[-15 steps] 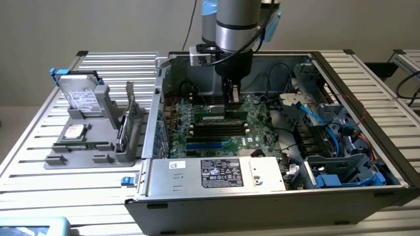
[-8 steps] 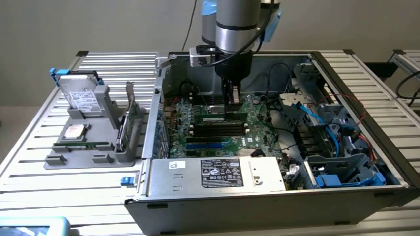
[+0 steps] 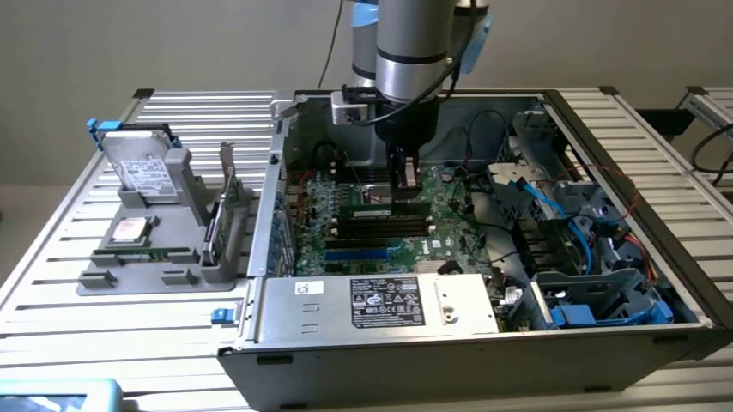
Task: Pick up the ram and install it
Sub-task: 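Insert the ram into the slot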
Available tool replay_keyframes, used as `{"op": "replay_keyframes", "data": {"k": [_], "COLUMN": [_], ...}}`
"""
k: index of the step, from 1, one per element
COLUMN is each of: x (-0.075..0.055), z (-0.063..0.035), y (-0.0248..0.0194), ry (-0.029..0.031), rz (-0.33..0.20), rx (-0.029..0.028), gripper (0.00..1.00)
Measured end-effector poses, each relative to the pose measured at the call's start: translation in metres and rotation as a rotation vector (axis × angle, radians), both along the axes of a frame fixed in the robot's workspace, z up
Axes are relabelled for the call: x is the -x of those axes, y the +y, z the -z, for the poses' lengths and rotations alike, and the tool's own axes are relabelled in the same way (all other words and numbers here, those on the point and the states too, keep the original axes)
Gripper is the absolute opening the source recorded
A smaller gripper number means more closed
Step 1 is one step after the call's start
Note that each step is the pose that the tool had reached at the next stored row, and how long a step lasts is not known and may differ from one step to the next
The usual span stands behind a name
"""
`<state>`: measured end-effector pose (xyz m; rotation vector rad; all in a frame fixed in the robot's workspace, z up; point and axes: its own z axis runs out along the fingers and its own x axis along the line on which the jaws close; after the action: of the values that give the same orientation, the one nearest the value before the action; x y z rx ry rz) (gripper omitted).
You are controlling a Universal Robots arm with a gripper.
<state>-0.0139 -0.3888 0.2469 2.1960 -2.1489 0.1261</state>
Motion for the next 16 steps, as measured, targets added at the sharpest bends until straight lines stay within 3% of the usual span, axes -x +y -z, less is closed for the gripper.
{"op": "replay_keyframes", "data": {"k": [16], "x": [0.0001], "z": [0.0079], "y": [-0.0029], "ry": [0.0], "rz": [0.0], "rx": [0.0021], "gripper": [0.13]}}
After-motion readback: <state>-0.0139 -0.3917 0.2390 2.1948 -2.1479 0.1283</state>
